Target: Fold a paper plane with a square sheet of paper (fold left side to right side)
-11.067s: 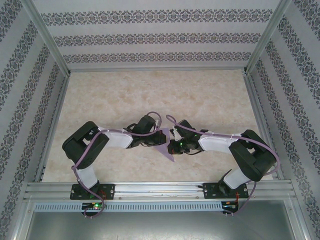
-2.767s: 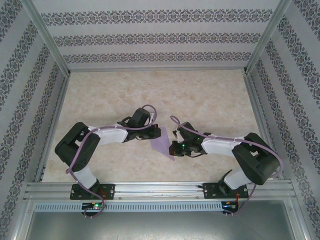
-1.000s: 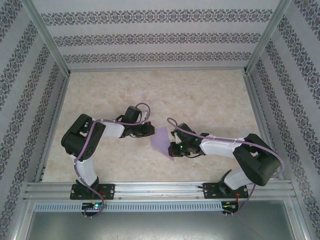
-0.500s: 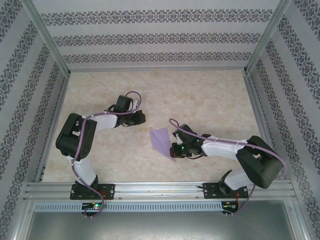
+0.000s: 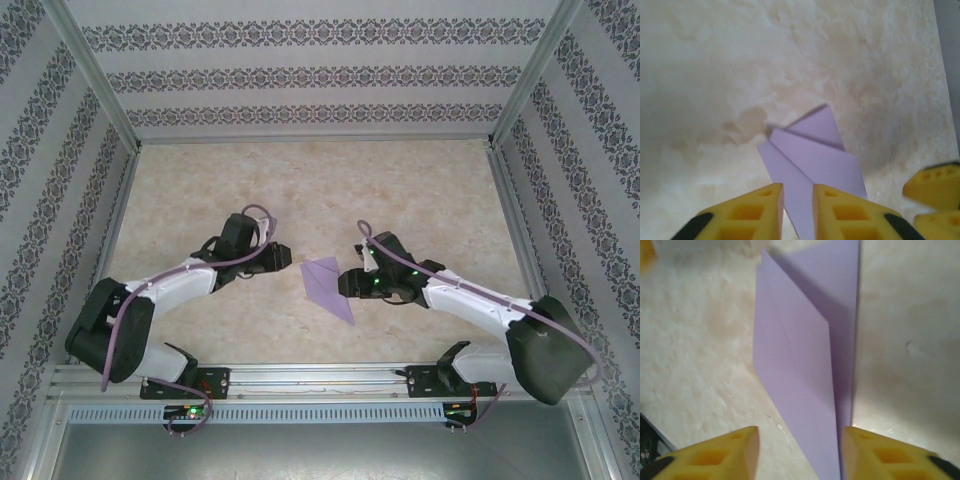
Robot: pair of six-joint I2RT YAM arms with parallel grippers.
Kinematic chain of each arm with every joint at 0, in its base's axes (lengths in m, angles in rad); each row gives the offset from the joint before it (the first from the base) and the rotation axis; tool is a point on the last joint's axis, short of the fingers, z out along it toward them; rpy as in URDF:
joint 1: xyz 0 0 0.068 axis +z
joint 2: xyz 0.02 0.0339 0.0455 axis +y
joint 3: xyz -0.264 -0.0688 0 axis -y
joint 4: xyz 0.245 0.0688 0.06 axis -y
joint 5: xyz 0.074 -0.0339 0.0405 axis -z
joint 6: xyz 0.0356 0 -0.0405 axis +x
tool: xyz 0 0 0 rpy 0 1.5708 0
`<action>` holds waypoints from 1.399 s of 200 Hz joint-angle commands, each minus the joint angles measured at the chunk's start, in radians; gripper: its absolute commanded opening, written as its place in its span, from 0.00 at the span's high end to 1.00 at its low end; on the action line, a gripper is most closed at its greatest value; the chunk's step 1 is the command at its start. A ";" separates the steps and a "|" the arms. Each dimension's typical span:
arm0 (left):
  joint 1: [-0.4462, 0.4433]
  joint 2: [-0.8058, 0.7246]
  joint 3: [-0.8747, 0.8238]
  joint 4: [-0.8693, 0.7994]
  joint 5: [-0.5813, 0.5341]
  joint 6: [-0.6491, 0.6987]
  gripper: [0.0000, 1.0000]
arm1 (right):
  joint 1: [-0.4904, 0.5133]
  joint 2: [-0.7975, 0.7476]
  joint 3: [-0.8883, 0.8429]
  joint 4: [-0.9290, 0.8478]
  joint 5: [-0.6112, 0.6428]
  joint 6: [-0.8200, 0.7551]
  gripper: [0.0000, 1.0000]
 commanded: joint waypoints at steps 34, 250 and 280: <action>-0.089 -0.032 -0.107 0.193 -0.072 -0.167 0.72 | -0.113 -0.014 -0.038 0.012 -0.133 -0.185 0.44; -0.112 0.017 -0.113 0.291 -0.066 -0.220 0.71 | -0.115 0.324 0.034 0.258 -0.337 -0.209 0.91; -0.112 -0.059 -0.126 0.287 -0.095 -0.219 0.66 | -0.131 0.270 0.018 0.274 -0.332 -0.193 1.00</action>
